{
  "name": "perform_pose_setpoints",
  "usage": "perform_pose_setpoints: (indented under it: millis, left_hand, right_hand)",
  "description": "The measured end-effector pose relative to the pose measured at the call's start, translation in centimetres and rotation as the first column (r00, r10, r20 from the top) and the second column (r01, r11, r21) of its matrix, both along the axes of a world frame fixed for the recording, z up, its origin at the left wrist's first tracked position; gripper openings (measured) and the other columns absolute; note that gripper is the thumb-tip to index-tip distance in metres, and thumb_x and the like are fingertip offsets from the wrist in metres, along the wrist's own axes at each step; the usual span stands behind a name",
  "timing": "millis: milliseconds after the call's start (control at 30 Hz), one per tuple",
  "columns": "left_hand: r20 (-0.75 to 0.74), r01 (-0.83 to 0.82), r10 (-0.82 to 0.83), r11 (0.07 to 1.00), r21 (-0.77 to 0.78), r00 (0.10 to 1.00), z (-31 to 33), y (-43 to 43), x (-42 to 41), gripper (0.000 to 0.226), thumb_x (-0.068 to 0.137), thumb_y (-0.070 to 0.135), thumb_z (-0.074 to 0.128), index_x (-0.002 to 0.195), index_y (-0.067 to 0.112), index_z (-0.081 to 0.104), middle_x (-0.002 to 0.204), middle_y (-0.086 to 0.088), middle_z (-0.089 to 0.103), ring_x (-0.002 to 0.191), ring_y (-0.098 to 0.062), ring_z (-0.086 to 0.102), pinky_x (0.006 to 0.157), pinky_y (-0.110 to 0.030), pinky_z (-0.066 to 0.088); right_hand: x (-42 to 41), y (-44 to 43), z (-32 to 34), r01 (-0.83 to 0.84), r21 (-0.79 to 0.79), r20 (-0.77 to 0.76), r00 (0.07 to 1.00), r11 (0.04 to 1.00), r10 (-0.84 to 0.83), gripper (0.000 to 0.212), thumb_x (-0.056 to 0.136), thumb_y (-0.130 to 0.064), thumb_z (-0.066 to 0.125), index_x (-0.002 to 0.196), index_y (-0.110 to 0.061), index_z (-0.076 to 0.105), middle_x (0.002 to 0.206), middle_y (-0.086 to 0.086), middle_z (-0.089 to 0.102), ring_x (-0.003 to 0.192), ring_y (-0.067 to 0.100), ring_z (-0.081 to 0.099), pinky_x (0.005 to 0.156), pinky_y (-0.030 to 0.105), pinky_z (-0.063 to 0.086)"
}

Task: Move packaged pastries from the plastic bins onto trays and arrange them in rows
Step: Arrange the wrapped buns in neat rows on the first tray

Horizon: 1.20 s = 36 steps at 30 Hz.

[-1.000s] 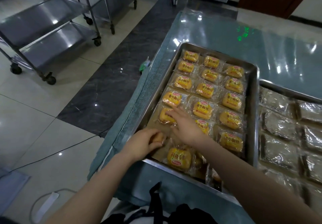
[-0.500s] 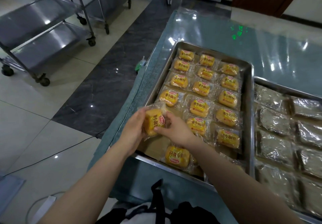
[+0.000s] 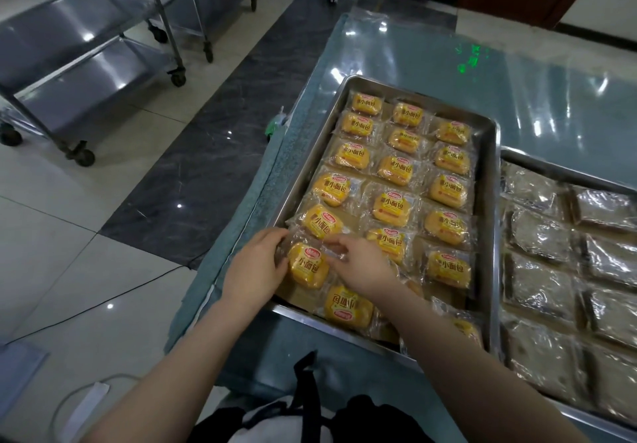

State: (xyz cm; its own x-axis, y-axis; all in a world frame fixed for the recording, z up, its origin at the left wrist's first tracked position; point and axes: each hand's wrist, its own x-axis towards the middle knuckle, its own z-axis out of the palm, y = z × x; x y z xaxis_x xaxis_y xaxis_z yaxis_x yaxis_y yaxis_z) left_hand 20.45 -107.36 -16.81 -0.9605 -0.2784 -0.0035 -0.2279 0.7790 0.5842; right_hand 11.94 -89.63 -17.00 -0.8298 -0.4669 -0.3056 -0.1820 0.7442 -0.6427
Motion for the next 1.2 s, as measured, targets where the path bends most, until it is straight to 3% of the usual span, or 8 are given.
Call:
perform_pose_setpoints:
  millis: [100, 200, 267, 367, 500, 733, 1033, 1200]
  left_hand:
    - [-0.006, 0.058, -0.059, 0.994, -0.097, 0.998, 0.1, 0.4, -0.1, 0.049, 0.082, 0.019, 0.067, 0.129, 0.023, 0.054, 0.137, 0.001, 0.049, 0.120, -0.020, 0.050, 0.098, -0.035, 0.044]
    - [-0.065, 0.126, -0.138, 0.979, -0.160, 0.988, 0.1, 1.2, -0.6, 0.048, 0.080, 0.015, 0.068, 0.126, 0.020, 0.057, 0.137, -0.004, 0.048, 0.123, -0.024, 0.047, 0.100, -0.033, 0.037]
    - [-0.087, 0.232, -0.248, 0.959, -0.165, 0.965, -0.1, 1.9, -1.3, 0.047, 0.081, 0.015, 0.067, 0.127, 0.020, 0.057, 0.137, -0.005, 0.049, 0.125, -0.024, 0.046, 0.101, -0.029, 0.032]
    - [0.091, 0.445, -0.435, 0.875, -0.190, 0.896, -1.3, 3.0, -2.0, 0.055, 0.091, 0.030, 0.054, 0.143, 0.029, 0.037, 0.152, -0.001, 0.030, 0.141, -0.022, 0.021, 0.116, -0.037, 0.014]
    - [0.301, 0.510, -0.451, 0.845, -0.159, 0.841, -3.1, 3.3, -1.7, 0.059, 0.097, 0.045, 0.033, 0.149, 0.038, 0.005, 0.158, 0.003, 0.001, 0.145, -0.023, 0.000, 0.116, -0.044, 0.004]
    - [0.033, 0.433, -0.433, 0.890, -0.145, 0.901, -0.8, 3.6, -2.7, 0.039, 0.089, 0.028, 0.059, 0.128, 0.029, 0.055, 0.137, 0.003, 0.050, 0.128, -0.017, 0.038, 0.108, -0.033, 0.028]
    - [0.231, 0.679, -0.642, 0.720, -0.146, 0.731, -0.8, 9.5, -4.2, 0.075, 0.080, 0.051, 0.064, 0.144, 0.030, 0.030, 0.142, 0.000, 0.045, 0.127, -0.021, 0.042, 0.103, -0.040, 0.038]
    - [0.251, 0.672, -0.624, 0.706, -0.222, 0.739, -1.9, 9.8, -3.4, 0.077, 0.079, 0.062, 0.057, 0.143, 0.028, 0.031, 0.147, -0.002, 0.033, 0.130, -0.023, 0.033, 0.102, -0.037, 0.036]
  right_hand:
    - [-0.3, 1.4, 0.9, -0.031, 0.070, -0.008, 0.999, 0.997, 0.032, 0.038, 0.091, -0.035, 0.060, 0.128, -0.039, 0.052, 0.103, -0.018, 0.061, 0.068, 0.001, 0.065, 0.055, 0.021, 0.056]
    - [-0.5, 3.0, 1.7, -0.160, 0.212, 0.011, 0.987, 0.964, 0.161, 0.051, 0.085, -0.048, 0.062, 0.132, -0.031, 0.050, 0.114, -0.009, 0.063, 0.092, 0.010, 0.063, 0.077, 0.030, 0.056]
    - [0.0, 3.7, 2.2, -0.271, 0.313, 0.063, 0.962, 0.910, 0.265, 0.055, 0.081, -0.053, 0.064, 0.129, -0.029, 0.052, 0.113, -0.010, 0.063, 0.094, 0.009, 0.058, 0.074, 0.025, 0.050]
    - [1.4, 4.2, 2.4, -0.306, 0.409, 0.026, 0.946, 0.860, 0.324, 0.034, 0.082, -0.048, 0.065, 0.110, -0.029, 0.061, 0.103, -0.010, 0.062, 0.087, 0.008, 0.056, 0.071, 0.025, 0.050]
    - [2.5, 5.1, 2.6, -0.177, 0.322, -0.014, 0.981, 0.930, 0.192, 0.021, 0.085, -0.036, 0.065, 0.104, -0.027, 0.062, 0.103, -0.010, 0.062, 0.091, 0.009, 0.057, 0.077, 0.025, 0.050]
    - [2.8, 7.9, 3.4, 0.253, 0.154, -0.171, 0.959, 0.955, -0.227, 0.012, 0.089, -0.030, 0.060, 0.091, -0.032, 0.048, 0.083, -0.011, 0.058, 0.075, 0.005, 0.056, 0.066, 0.027, 0.051]
    - [2.6, 10.2, 4.2, 0.657, -0.322, -0.172, 0.668, 0.682, -0.724, 0.021, 0.091, -0.020, 0.061, 0.080, -0.024, 0.043, 0.071, -0.006, 0.054, 0.056, -0.010, 0.050, 0.046, 0.008, 0.038]
    - [3.0, 10.7, 3.9, 0.691, -0.315, -0.117, 0.652, 0.650, -0.749, 0.015, 0.092, -0.022, 0.060, 0.085, -0.023, 0.047, 0.077, -0.003, 0.058, 0.062, 0.004, 0.053, 0.051, 0.017, 0.039]
